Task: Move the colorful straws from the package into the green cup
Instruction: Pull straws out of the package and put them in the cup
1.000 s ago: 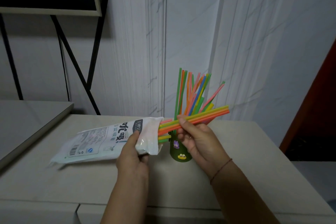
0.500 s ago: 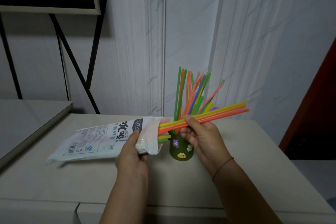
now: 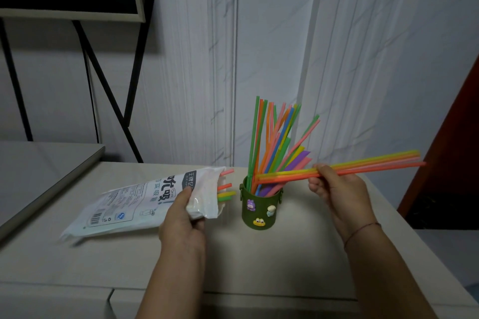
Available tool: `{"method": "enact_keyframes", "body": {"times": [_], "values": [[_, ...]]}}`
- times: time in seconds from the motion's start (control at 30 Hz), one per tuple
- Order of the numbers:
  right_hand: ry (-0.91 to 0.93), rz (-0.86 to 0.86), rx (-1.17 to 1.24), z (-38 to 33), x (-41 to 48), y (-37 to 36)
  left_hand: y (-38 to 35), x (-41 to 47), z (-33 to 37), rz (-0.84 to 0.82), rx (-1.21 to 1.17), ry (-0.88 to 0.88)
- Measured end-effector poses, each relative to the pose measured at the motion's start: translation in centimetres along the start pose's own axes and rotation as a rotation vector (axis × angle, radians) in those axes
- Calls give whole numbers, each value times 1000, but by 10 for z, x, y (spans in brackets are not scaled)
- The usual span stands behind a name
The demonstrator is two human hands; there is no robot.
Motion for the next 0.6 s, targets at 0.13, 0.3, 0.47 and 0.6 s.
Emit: {"method": "enact_keyframes", "body": {"times": [0.13,0.3,0.47,0.6], "values": [[81,9,-183,-1,1,-3,1,-1,-2,4,-10,-17],[115,-123,-446,11,-4,-37,1,-1,-4,-5,9,-25],[116,-170,-534,21,-3,-57,-1,0,-6,-33,9,-20],[126,-124,-421,16,-3,-46,-2,1,-5,-42,7,-30]]}}
Point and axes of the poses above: each hand's wrist, its own x-axis towards the middle knuckle, its own y-axis out of the back of the hand, z = x × y, the point moved 8 cm from there along x, towards the middle knuckle, and after that the axes turned 15 degrees about -x, right-handed, at the moved point
